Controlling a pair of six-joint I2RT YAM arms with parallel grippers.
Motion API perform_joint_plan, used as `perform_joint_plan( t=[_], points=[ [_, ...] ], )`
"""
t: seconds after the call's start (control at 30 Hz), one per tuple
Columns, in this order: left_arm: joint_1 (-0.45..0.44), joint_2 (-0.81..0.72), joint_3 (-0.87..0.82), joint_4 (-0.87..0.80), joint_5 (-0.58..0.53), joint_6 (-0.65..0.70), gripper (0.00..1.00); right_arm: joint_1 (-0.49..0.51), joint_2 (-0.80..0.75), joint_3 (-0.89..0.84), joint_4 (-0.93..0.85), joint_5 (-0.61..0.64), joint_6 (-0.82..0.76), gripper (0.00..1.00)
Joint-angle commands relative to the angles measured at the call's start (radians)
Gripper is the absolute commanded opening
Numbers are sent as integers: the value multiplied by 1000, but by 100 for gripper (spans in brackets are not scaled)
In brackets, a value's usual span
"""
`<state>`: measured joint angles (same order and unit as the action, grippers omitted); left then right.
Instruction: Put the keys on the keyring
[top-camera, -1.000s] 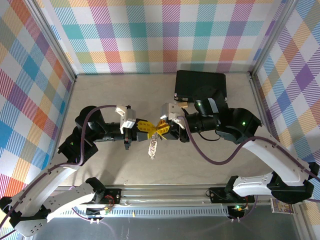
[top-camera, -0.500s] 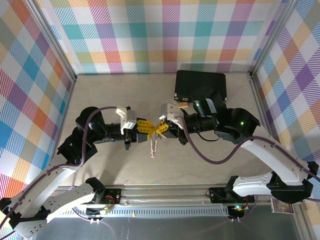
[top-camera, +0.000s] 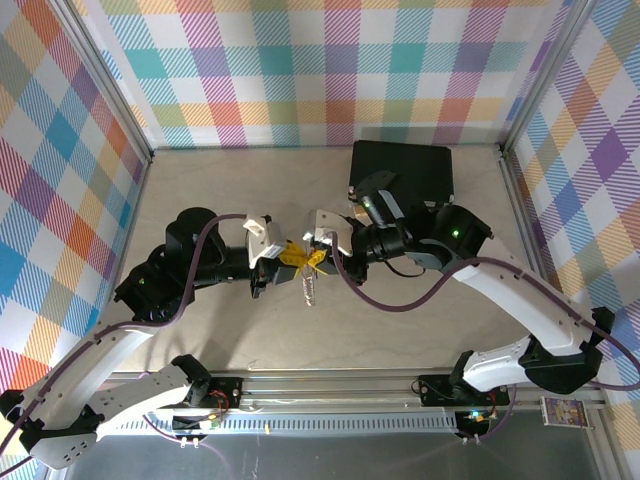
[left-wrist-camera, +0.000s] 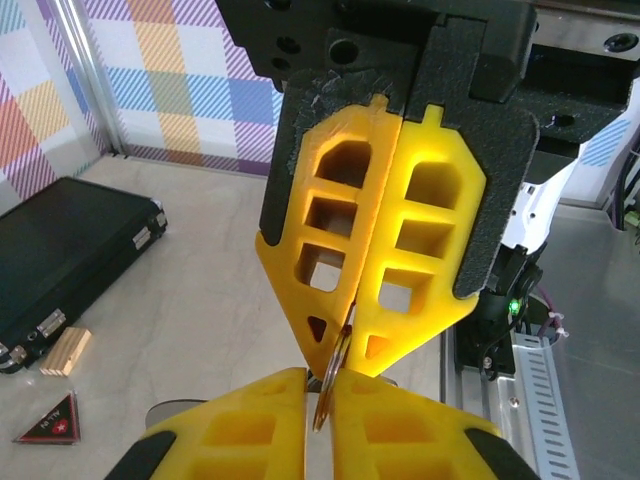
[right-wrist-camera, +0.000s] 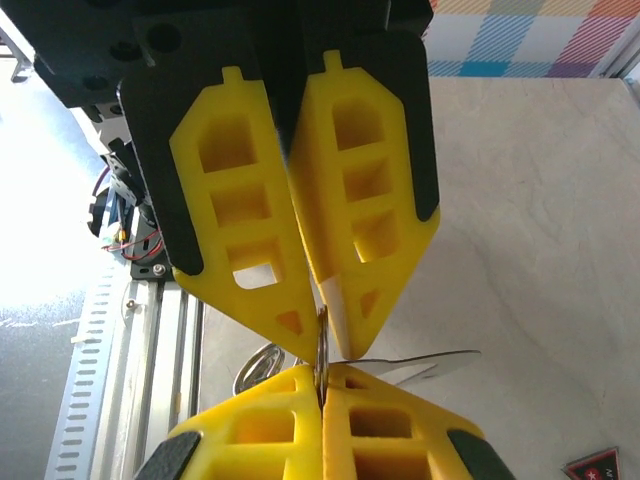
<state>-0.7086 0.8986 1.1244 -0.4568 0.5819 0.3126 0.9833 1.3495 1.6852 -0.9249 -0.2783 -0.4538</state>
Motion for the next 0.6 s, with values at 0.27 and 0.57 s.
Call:
perform_joint_plan(
  t=[0.27,0.57],
  points=[
    [2,-18,-22,139,74,-70,0,12,-19,4,-12,-59,7,0],
    [2,-34,-46,297,179,-172,0,10,-126,-94,132,-55,74,19]
  ],
)
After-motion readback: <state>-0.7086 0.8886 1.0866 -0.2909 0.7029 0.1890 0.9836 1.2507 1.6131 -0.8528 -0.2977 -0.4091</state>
